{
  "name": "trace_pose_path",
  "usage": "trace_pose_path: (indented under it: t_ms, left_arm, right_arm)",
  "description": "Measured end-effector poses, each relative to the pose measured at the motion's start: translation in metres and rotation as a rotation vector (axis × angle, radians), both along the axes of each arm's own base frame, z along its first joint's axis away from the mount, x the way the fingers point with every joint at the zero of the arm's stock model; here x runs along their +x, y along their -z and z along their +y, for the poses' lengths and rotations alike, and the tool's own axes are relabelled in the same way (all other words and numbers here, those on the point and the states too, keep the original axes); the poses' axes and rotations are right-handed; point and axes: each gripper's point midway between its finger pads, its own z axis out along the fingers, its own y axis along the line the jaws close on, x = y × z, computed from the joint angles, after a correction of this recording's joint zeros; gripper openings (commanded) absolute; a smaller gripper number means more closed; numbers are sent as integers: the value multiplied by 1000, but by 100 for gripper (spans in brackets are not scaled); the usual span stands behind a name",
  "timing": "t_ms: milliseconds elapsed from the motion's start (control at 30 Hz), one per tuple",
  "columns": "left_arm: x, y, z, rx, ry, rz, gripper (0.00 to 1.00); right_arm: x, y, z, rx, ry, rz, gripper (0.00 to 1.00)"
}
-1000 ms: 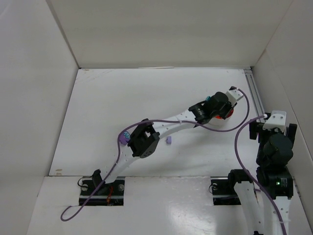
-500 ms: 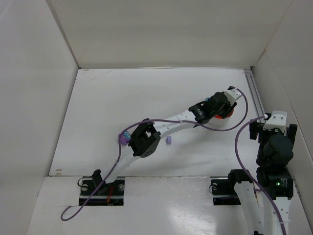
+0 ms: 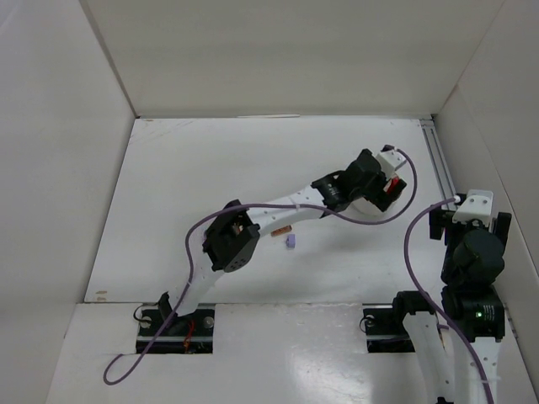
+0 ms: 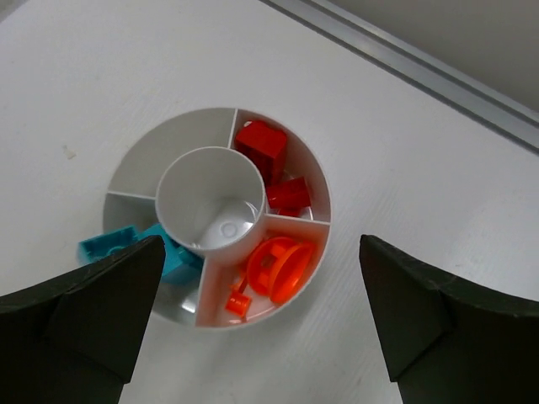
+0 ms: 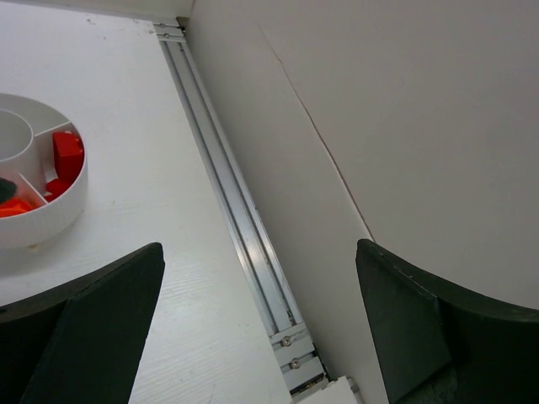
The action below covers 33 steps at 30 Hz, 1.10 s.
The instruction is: Sort the legos into containers by color
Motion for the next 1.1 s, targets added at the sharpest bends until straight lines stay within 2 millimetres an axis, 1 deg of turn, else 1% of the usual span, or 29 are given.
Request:
trace_pose_path:
  t_ms: [100, 167, 200, 267, 333, 367, 433, 500, 567, 633, 700, 733, 800, 867, 900, 967, 1033, 1100]
  left_arm:
    - [0, -32, 21, -35, -12, -2, 100]
    - [1, -59, 46, -65, -37, -5, 100]
    - [3, -72, 61, -85, -53, -8, 100]
    - [4, -95, 99, -116, -102, -13, 100]
    - [4, -109, 139, -149, -167, -10, 100]
    - [3, -112, 162, -166, -206, -5, 100]
    - [0, -109, 207, -194, -291, 15, 100]
    - [-11, -89, 258, -197, -398, 54, 100]
    - [-27, -62, 301, -187, -507, 106, 100]
    - [-46, -36, 334, -185, -597, 167, 100]
    - [-66, -11, 359, -184, -672, 235, 100]
    - [-75, 0, 371, -187, -706, 269, 100]
    - [-91, 16, 389, -201, -765, 326, 100]
    - [-102, 23, 403, -235, -813, 369, 100]
    - [-106, 25, 408, -254, -830, 386, 100]
    - [-111, 25, 413, -290, -853, 408, 100]
    - [-114, 24, 416, -315, -869, 425, 100]
    - [-115, 24, 417, -327, -881, 434, 100]
  right_arm:
    - [0, 0, 0, -4, -5, 2, 100]
    - [5, 1, 3, -12, -27, 20, 100]
    - [10, 3, 6, -19, -48, 40, 100]
    - [23, 7, 11, -36, -96, 90, 100]
    - [42, 13, 22, -49, -177, 146, 100]
    - [53, 17, 29, -53, -228, 175, 100]
    - [70, 27, 45, -48, -334, 216, 100]
    - [87, 34, 64, -40, -440, 235, 100]
    - [101, 46, 90, -34, -549, 255, 100]
    - [112, 63, 130, -35, -686, 298, 100]
    - [117, 80, 181, -40, -833, 347, 100]
    - [118, 90, 208, -41, -900, 378, 100]
    - [111, 115, 257, -47, -1010, 451, 100]
    - [102, 142, 294, -36, -1069, 524, 100]
    - [98, 155, 309, -29, -1089, 558, 100]
    - [91, 180, 329, -2, -1092, 620, 100]
    - [86, 201, 339, 26, -1065, 670, 100]
    - [83, 214, 346, 56, -1021, 692, 100]
